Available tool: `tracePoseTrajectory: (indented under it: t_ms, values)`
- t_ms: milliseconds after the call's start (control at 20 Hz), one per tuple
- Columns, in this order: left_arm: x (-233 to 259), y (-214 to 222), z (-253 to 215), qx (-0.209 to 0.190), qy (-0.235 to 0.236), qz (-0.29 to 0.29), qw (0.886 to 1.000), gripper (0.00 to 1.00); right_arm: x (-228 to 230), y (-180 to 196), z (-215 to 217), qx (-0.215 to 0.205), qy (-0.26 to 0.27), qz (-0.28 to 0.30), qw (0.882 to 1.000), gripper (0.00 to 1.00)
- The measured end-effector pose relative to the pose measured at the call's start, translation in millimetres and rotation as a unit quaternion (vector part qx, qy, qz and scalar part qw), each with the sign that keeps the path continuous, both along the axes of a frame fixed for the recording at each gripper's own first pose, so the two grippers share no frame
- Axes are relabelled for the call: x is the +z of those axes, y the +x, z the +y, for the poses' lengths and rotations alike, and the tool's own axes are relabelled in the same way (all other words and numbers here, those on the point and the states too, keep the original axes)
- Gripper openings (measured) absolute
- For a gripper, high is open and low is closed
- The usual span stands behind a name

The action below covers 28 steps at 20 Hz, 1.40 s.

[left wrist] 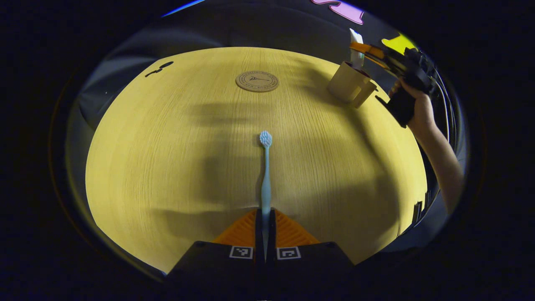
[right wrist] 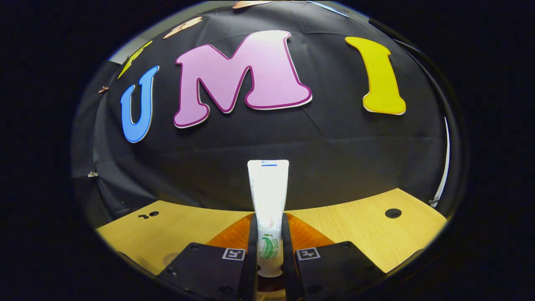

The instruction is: Put the toothbrush and toothpaste on the desktop into the cup, then pick up the cup and place it on the coaster on the desktop.

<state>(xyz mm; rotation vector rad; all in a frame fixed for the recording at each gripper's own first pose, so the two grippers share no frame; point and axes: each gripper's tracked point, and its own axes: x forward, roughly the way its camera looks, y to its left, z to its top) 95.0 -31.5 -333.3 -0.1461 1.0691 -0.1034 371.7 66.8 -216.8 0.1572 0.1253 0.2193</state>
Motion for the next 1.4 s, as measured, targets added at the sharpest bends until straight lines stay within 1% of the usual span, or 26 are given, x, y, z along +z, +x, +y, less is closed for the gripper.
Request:
tracePoseTrajectory:
  t_ms: [50,100,150,250,350,450,600,700,800,950,1000,1100,1200,1250,1350,1400]
  values:
    - [-2,2,-1,0.001,-0.001,-0.002,1.000,0.07,-4,-1,1,0.001,-0.003,-0.001,1.000,0.24]
    - [-2,4,-3,0.000,0.000,-0.005,1.000,0.06,-8,-3,1,0.002,-0.006,-0.001,1.000,0.34]
    - [-2,4,-4,-0.001,0.001,-0.008,1.000,0.06,-9,-5,1,0.002,-0.008,-0.004,1.000,0.34]
    - [-1,6,-6,-0.004,0.003,-0.015,1.000,0.06,-10,-10,-4,-0.009,-0.011,-0.015,1.000,0.46]
    - [1,8,-8,-0.005,0.006,-0.021,1.000,0.06,-20,-14,-10,-0.018,-0.009,-0.004,1.000,0.60]
    - [0,10,-13,-0.003,0.006,-0.029,1.000,0.07,-25,-23,-15,-0.018,0.002,0.010,1.000,0.65]
    - [12,20,-27,-0.007,0.006,-0.065,0.998,0.06,-11,-36,-37,-0.032,-0.013,-0.006,0.999,1.00]
    - [25,31,-42,-0.014,0.001,-0.086,0.996,0.06,1,-49,-55,-0.042,-0.015,-0.011,0.999,0.99]
    - [48,51,-58,-0.015,-0.013,-0.117,0.993,0.06,3,-63,-76,-0.051,-0.017,0.001,0.999,0.99]
    - [98,88,-77,-0.019,-0.028,-0.178,0.983,0.06,-1,-88,-106,-0.064,-0.022,0.023,0.997,0.99]
    - [117,102,-85,-0.021,-0.034,-0.200,0.979,0.06,-3,-98,-115,-0.072,-0.028,0.028,0.997,0.99]
    - [153,133,-101,-0.025,-0.046,-0.246,0.968,0.06,-10,-123,-124,-0.068,-0.045,0.042,0.996,0.98]
    - [183,167,-122,-0.040,-0.062,-0.289,0.955,0.06,-13,-143,-132,-0.069,-0.058,0.053,0.995,0.98]
    - [197,181,-130,-0.042,-0.062,-0.310,0.948,0.06,-13,-151,-139,-0.075,-0.062,0.055,0.994,0.98]
    - [220,208,-145,-0.050,-0.066,-0.352,0.932,0.06,-18,-165,-143,-0.077,-0.052,0.069,0.993,0.98]
    - [227,220,-150,-0.051,-0.068,-0.365,0.927,0.06,-23,-171,-144,-0.075,-0.048,0.080,0.993,0.98]
